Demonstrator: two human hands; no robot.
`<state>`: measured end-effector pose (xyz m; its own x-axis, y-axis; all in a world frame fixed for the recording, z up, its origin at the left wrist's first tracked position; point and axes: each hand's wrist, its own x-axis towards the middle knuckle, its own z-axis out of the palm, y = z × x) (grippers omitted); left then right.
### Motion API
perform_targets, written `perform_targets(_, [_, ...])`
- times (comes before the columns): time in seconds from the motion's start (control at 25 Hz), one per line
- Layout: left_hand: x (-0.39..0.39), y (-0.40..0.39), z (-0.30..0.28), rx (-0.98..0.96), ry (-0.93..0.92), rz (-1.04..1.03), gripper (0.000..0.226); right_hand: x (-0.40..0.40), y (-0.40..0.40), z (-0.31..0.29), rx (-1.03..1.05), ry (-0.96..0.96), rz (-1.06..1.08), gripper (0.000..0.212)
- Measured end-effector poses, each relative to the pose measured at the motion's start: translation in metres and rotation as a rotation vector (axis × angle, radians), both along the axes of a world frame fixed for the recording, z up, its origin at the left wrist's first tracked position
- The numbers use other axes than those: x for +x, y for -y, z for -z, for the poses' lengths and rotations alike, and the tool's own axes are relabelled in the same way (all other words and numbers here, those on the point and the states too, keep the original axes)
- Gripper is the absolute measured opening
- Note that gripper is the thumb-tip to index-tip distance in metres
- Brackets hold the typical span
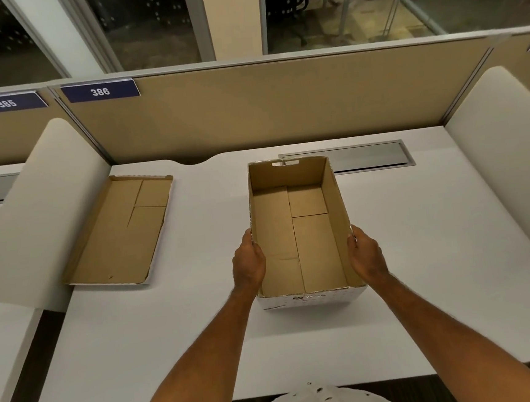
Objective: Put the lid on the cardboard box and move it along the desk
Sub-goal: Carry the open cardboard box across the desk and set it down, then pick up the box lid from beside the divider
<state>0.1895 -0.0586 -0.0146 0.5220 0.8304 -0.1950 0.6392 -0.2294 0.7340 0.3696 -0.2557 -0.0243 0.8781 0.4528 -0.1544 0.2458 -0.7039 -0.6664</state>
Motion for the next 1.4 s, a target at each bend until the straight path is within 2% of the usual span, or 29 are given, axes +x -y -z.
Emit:
perform_targets(0.36, [-0.006, -0.001, 0.009, -0.097, 0.028, 0.008, 0.048, -0.005, 0.0, 0.004, -0.061, 0.029, -0.005, 0.047])
perform_targets(0.56, [-0.02, -0.007, 0.004, -0.143, 0.079, -0.023, 0.049, -0.013, -0.014, -0.008, -0.122, 0.358, -0.074, 0.053])
perform_targets(0.68, [-0.041, -0.019, 0.006, -0.153, 0.106, -0.104, 0.049, -0.029, -0.038, -0.017, -0.08, 0.434, -0.191, 0.052])
perform_targets(0.88, [-0.096, -0.051, 0.013, -0.202, 0.161, -0.307, 0.046, -0.08, -0.103, -0.03, 0.082, 0.361, -0.335, 0.046])
perform_targets(1.08, [-0.162, -0.087, 0.02, -0.227, 0.194, -0.499, 0.045, -0.137, -0.173, -0.035, 0.186, 0.365, -0.505, 0.042])
perform_targets(1.4, [-0.234, -0.146, 0.039, -0.27, 0.185, -0.692, 0.041, -0.216, -0.265, -0.011, 0.167, 0.178, -0.75, 0.042])
